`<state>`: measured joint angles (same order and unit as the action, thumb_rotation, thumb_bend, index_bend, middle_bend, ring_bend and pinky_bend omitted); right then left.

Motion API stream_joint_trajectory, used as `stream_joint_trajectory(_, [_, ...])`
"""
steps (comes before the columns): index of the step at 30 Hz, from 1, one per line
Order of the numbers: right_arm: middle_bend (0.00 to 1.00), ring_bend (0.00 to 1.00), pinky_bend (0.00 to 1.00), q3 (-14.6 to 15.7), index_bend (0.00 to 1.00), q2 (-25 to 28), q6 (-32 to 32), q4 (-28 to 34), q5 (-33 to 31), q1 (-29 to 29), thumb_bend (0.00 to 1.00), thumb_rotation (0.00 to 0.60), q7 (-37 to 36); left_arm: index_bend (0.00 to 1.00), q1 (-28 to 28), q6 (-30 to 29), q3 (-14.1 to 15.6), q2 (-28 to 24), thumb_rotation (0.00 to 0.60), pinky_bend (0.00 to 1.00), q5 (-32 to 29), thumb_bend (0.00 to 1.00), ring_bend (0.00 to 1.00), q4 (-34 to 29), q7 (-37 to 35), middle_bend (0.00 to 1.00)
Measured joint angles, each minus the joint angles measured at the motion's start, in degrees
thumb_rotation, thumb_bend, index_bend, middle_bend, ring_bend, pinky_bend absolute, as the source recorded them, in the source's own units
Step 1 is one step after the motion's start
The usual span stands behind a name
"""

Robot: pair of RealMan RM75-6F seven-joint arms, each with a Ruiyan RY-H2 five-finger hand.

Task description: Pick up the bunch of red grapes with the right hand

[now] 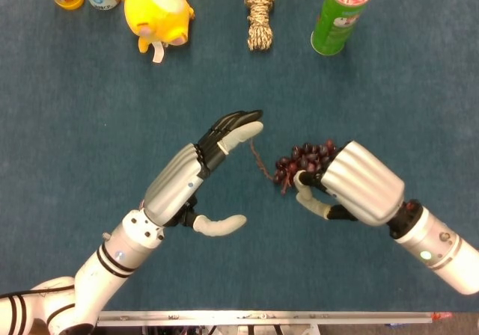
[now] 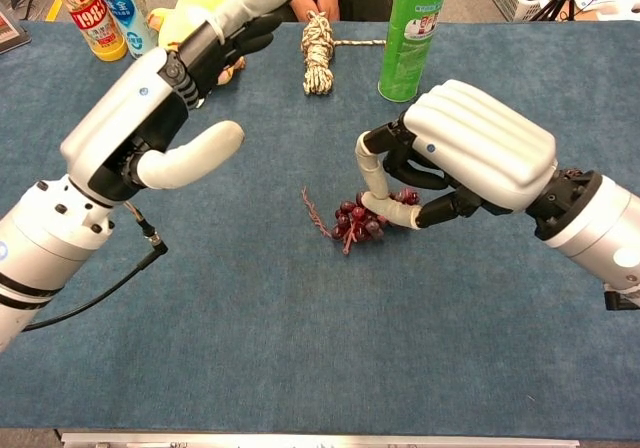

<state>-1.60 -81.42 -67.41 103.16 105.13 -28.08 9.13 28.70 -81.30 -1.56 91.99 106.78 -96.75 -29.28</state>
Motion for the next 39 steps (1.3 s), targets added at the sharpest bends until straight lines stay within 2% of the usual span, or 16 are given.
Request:
stream_joint_trajectory(24, [1.0,1.0,1.0,0.3,1.0,-2.9,0.3,-1.1,-2.7,-2.0,0.71,0.6,1.0,0.0,2.1,0.5,-0.7,5.2,0.211,0.0,-3.1,0.21,0.0,2.0,5.6,0.0])
stream_joint_trajectory(39, [1.0,1.0,1.0,1.0,1.0,-3.1,-0.3,-1.2,-2.8,-2.4,0.71,0.6,1.2,0.0,2.8,-0.2,-0.3,5.6,0.213,0.0,-3.3,0.21,0.0,1.9,5.9,0.0])
